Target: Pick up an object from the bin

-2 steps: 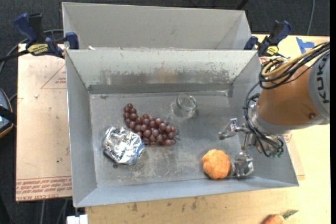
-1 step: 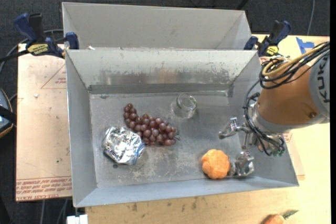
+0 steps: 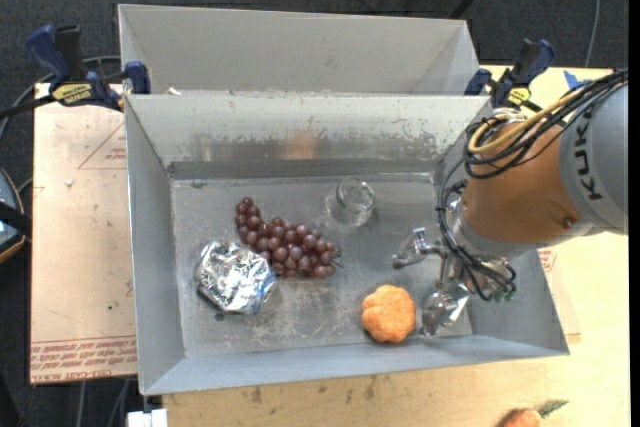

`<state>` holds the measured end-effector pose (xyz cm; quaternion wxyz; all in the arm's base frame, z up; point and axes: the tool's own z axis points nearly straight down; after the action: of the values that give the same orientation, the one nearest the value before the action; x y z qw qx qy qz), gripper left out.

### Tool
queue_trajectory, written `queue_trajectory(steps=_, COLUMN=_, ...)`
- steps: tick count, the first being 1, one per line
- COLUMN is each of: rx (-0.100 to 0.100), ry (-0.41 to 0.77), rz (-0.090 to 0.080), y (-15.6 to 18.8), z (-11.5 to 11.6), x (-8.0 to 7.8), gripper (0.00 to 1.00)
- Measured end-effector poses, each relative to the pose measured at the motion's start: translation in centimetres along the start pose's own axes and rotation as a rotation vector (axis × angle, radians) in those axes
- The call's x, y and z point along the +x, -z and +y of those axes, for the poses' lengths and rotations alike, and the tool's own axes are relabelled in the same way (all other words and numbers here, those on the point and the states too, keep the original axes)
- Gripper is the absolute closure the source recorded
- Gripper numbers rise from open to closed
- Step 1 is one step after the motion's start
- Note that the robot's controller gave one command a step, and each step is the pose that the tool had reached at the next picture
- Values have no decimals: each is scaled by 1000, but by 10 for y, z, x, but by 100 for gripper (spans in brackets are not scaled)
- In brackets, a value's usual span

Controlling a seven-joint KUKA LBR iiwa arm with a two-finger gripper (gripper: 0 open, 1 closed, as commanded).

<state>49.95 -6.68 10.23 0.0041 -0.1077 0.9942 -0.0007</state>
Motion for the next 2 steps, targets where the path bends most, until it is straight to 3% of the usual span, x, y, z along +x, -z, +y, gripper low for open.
queue_trajectory(steps=1, rx=-2, ry=-172, rz=0, y=-25, z=14, x=8, gripper=0)
queue_trajectory(steps=2, rx=8, ry=603, rz=-12, y=-26, z=38, x=4, gripper=100)
